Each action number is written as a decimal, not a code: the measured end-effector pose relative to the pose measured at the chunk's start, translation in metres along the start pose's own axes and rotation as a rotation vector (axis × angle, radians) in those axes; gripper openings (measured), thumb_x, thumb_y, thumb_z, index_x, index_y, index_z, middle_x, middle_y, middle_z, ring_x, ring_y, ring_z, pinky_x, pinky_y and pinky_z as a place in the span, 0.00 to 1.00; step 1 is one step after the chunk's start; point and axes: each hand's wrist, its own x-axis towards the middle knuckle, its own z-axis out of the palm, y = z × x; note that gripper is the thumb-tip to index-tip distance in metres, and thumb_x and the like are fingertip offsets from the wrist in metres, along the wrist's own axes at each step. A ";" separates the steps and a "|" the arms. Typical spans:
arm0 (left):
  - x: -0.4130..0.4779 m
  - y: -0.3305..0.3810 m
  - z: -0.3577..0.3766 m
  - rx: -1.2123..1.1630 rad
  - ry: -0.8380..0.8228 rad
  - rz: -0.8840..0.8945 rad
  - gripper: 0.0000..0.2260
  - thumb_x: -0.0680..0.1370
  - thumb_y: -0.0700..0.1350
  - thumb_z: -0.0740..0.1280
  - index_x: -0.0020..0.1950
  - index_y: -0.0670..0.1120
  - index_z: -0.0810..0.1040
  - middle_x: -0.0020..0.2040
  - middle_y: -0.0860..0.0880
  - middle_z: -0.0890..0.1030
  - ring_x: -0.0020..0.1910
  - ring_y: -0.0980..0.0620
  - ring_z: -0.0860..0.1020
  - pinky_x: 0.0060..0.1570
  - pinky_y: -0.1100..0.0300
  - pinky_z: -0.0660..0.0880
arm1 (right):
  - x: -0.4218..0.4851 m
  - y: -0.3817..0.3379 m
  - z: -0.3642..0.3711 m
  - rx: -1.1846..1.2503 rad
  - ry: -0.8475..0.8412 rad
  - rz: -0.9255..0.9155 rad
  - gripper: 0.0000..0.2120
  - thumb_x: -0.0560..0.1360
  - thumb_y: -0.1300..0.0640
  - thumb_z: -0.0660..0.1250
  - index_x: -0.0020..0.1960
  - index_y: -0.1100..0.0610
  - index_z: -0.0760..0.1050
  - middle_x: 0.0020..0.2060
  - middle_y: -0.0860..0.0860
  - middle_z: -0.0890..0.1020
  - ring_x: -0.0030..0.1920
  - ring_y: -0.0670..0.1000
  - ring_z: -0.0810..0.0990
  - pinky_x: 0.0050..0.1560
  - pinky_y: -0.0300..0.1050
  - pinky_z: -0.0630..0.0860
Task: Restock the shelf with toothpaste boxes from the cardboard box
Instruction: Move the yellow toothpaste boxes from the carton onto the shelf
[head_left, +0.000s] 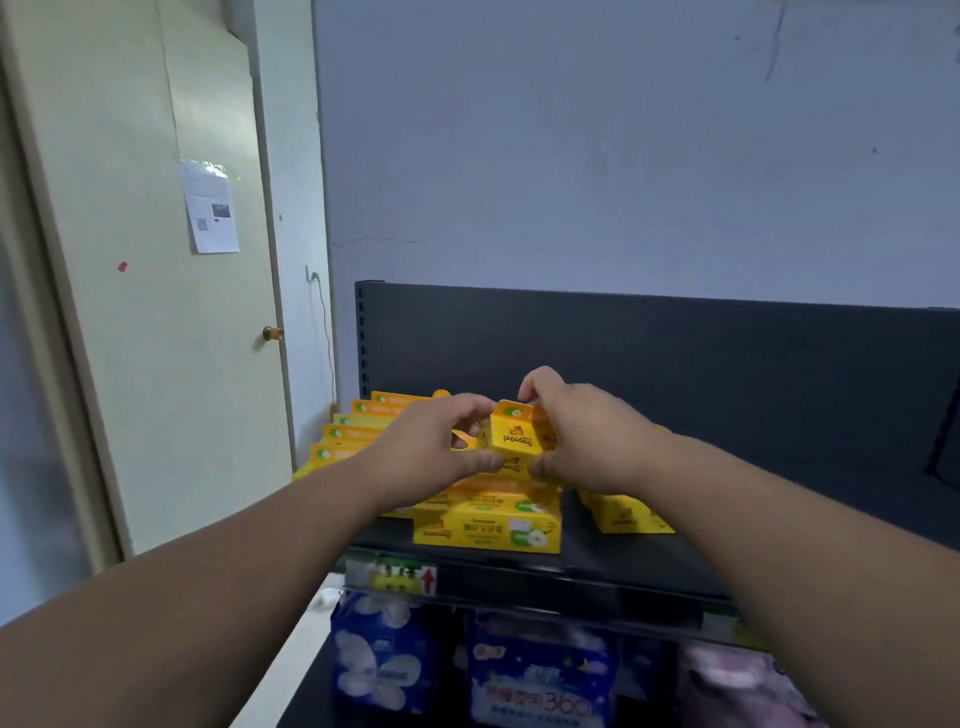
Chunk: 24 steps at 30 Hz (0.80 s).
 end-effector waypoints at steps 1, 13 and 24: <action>-0.003 -0.005 -0.005 -0.004 0.012 -0.003 0.16 0.74 0.48 0.72 0.59 0.59 0.75 0.50 0.58 0.80 0.48 0.59 0.78 0.48 0.62 0.76 | 0.002 -0.006 0.002 0.012 0.025 -0.011 0.31 0.71 0.52 0.73 0.66 0.45 0.59 0.57 0.48 0.77 0.52 0.51 0.77 0.52 0.53 0.78; -0.020 -0.042 -0.046 -0.180 0.015 -0.117 0.15 0.77 0.42 0.68 0.61 0.56 0.73 0.49 0.61 0.81 0.49 0.66 0.79 0.46 0.70 0.73 | 0.006 -0.007 -0.003 0.160 0.072 0.175 0.30 0.69 0.49 0.77 0.67 0.42 0.69 0.57 0.43 0.77 0.56 0.48 0.76 0.51 0.43 0.76; -0.034 -0.050 0.011 -0.200 -0.283 -0.191 0.23 0.71 0.44 0.76 0.63 0.48 0.73 0.48 0.55 0.78 0.47 0.60 0.78 0.50 0.66 0.77 | -0.030 0.017 0.008 -0.109 -0.365 0.224 0.23 0.71 0.44 0.73 0.62 0.47 0.69 0.52 0.45 0.74 0.53 0.49 0.74 0.53 0.44 0.72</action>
